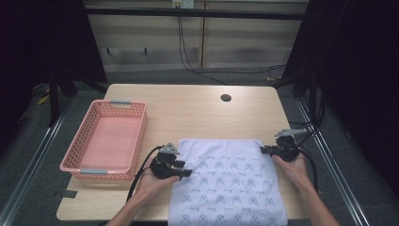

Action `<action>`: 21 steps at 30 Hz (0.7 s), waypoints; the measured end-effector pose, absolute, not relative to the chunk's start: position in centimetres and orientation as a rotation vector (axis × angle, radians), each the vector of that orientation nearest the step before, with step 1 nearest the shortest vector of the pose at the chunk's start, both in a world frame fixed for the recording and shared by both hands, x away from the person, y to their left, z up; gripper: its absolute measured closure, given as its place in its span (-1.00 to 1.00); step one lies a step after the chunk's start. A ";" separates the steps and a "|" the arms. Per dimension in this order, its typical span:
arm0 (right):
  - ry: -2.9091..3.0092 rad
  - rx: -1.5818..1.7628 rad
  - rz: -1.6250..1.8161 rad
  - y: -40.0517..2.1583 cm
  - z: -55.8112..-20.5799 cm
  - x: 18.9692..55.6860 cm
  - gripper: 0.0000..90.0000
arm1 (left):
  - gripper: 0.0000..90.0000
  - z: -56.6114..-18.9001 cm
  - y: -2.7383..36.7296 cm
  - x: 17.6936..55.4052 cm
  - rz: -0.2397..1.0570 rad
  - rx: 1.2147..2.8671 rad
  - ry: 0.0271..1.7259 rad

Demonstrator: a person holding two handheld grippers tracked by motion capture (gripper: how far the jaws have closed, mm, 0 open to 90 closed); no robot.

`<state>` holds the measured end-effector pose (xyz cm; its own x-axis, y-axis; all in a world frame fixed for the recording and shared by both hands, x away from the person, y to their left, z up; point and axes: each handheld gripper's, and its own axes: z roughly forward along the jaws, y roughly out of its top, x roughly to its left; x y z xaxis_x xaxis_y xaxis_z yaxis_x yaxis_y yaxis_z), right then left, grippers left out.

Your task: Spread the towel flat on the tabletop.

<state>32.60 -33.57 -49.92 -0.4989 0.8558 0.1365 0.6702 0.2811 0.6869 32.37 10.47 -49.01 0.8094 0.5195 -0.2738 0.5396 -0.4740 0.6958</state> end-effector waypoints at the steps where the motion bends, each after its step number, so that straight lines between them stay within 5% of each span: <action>1: 2.281 1.411 1.049 -33.8 -49.9 32.5 0.91 | 0.08 -48.9 10.6 32.9 -0.018 2.162 0.783; 21: 2.295 1.421 1.088 -34.1 -50.2 32.5 0.90 | -0.09 -50.4 9.3 38.9 0.129 2.090 0.970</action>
<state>32.52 -34.13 -50.18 -0.5031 0.8454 0.1795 0.6742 0.2539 0.6936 38.90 9.33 -50.42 0.6993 0.6779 -0.2268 0.5954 -0.3768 0.7096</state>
